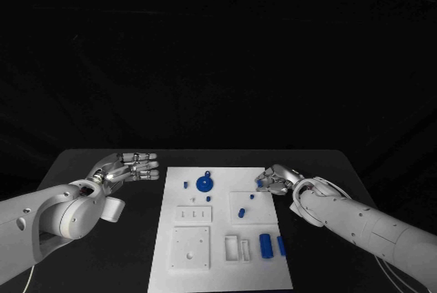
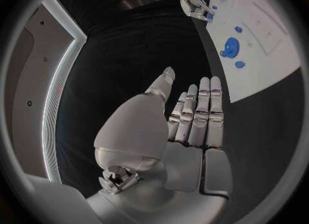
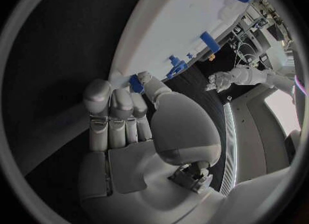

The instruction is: Assemble the parts on the task board

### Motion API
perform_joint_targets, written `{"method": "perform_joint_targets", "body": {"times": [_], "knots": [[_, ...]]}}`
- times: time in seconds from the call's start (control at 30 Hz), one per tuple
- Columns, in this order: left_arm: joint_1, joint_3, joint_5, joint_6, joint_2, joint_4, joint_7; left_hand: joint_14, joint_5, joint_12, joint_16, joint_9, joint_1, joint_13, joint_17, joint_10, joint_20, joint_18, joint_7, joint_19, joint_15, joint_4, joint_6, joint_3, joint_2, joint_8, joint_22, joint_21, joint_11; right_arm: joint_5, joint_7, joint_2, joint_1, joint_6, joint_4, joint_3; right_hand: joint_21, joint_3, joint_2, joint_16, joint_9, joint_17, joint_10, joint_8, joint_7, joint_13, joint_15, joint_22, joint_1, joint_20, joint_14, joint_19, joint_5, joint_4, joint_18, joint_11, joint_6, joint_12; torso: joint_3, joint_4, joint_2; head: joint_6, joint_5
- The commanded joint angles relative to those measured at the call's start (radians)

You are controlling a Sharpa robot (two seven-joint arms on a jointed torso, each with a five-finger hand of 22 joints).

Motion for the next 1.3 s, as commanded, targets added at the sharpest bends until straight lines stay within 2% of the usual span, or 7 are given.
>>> {"method": "perform_joint_targets", "body": {"times": [0.03, 0.37, 0.63, 0.87, 0.9, 1.07, 1.3], "knots": [[0.000, 0.000, -0.005, 0.019, 0.002, 0.002, 0.001, -0.006, -0.005, -0.001, -0.006, -0.001, 0.010, 0.002, 0.000, -0.007, 0.001, -0.003, 0.000, -0.003, -0.002, 0.000, -0.008, -0.007, 0.000, -0.003, -0.001, 0.001, 0.002, -0.005, -0.001, 0.002, -0.005, 0.007, -0.003, -0.003, 0.002, -0.009, 0.012, -0.002, 0.001, 0.001, 0.001, 0.003, 0.000, 0.001, 0.006, 0.100, -0.001, 0.000, 0.001, 0.056, -0.006, 0.000, -0.010, 0.009, 0.014, 0.006, 0.0001, -0.0005, 0.000, 0.000, 0.000], [0.000, 0.000, -0.009, 0.020, 0.001, 0.002, 0.000, -0.005, -0.004, -0.001, -0.006, -0.001, 0.011, 0.002, 0.000, -0.005, 0.000, -0.003, 0.001, -0.003, -0.002, 0.000, -0.009, -0.007, 0.000, -0.002, -0.001, 0.001, 0.001, -0.005, 0.002, 0.004, -0.005, -0.014, -0.003, -0.002, 0.004, -0.024, 0.025, 0.000, 0.004, 0.005, 0.001, 0.003, -0.002, 0.001, 0.008, 0.100, 0.002, 0.002, 0.001, 0.056, -0.007, 0.003, -0.009, 0.014, 0.062, 0.006, 0.0005, -0.0001, 0.000, 0.001, -0.001], [0.000, 0.000, -0.012, 0.022, 0.002, 0.002, -0.003, -0.003, -0.004, -0.001, -0.005, 0.000, 0.011, 0.002, 0.000, -0.001, 0.000, -0.003, 0.003, -0.002, -0.003, 0.000, 0.005, -0.006, 0.002, -0.001, 0.000, 0.002, 0.003, -0.003, -0.006, 0.006, -0.005, -0.036, 0.003, -0.002, 0.004, -0.026, 0.027, 0.002, 0.003, 0.008, 0.002, 0.003, -0.002, 0.001, 0.008, 0.100, 0.003, 0.002, 0.001, 0.056, -0.007, 0.002, -0.008, 0.013, 0.065, 0.007, 0.0006, -0.0013, 0.000, 0.003, 0.000], [0.001, 0.001, -0.043, 0.026, 0.003, 0.002, -0.024, 0.040, -0.007, -0.002, -0.001, 0.005, -0.005, 0.001, 0.005, 0.053, -0.014, -0.011, 0.000, 0.011, -0.017, 0.009, 0.118, -0.007, 0.008, 0.005, 0.002, 0.010, -0.006, -0.017, -0.034, -0.001, 0.009, -0.049, 0.038, -0.002, 0.006, -0.024, 0.026, 0.003, 0.003, 0.009, 0.003, 0.002, -0.001, 0.002, 0.009, 0.100, 0.004, 0.003, 0.002, 0.057, -0.006, 0.000, -0.007, 0.014, 0.064, 0.008, 0.0010, -0.0039, -0.002, 0.009, 0.000], [0.001, 0.001, -0.048, 0.026, 0.003, 0.002, -0.030, 0.053, -0.008, -0.002, 0.002, 0.006, -0.010, 0.001, 0.007, 0.069, -0.018, -0.013, -0.003, 0.018, -0.022, 0.013, 0.145, -0.007, 0.008, 0.006, 0.003, 0.014, -0.010, -0.023, -0.041, -0.003, 0.014, -0.051, 0.046, -0.002, 0.006, -0.024, 0.026, 0.003, 0.003, 0.009, 0.003, 0.002, -0.001, 0.002, 0.009, 0.100, 0.004, 0.003, 0.002, 0.057, -0.006, 0.000, -0.007, 0.014, 0.064, 0.008, 0.0012, -0.0054, -0.003, 0.011, 0.001], [0.006, 0.002, -0.076, 0.032, 0.016, -0.008, -0.069, 0.125, -0.015, -0.002, 0.043, 0.007, -0.036, 0.001, 0.021, 0.160, -0.048, -0.021, -0.023, 0.064, -0.055, 0.033, 0.196, -0.009, 0.008, 0.007, 0.015, 0.044, -0.041, -0.060, -0.089, -0.011, 0.043, -0.049, 0.089, -0.002, 0.007, -0.022, 0.024, 0.005, 0.003, 0.011, 0.004, 0.002, -0.001, 0.002, 0.009, 0.100, 0.003, 0.003, 0.003, 0.057, -0.006, -0.002, -0.006, 0.014, 0.065, 0.010, 0.0001, -0.0107, -0.014, 0.014, 0.007], [0.030, 0.003, -0.127, 0.056, 0.052, -0.034, -0.172, 0.218, -0.030, -0.003, 0.177, 0.009, -0.082, 0.003, 0.072, 0.301, -0.109, -0.048, -0.056, 0.140, -0.111, 0.078, 0.268, -0.022, -0.002, 0.007, 0.055, 0.121, -0.092, -0.125, -0.171, -0.019, 0.074, -0.026, 0.173, -0.002, 0.010, -0.016, 0.018, 0.009, 0.002, 0.016, 0.005, 0.003, -0.001, 0.003, 0.009, 0.100, -0.001, 0.004, 0.003, 0.058, -0.006, 0.001, -0.002, 0.013, 0.061, 0.011, 0.0003, -0.0189, -0.041, 0.014, 0.023]]}}
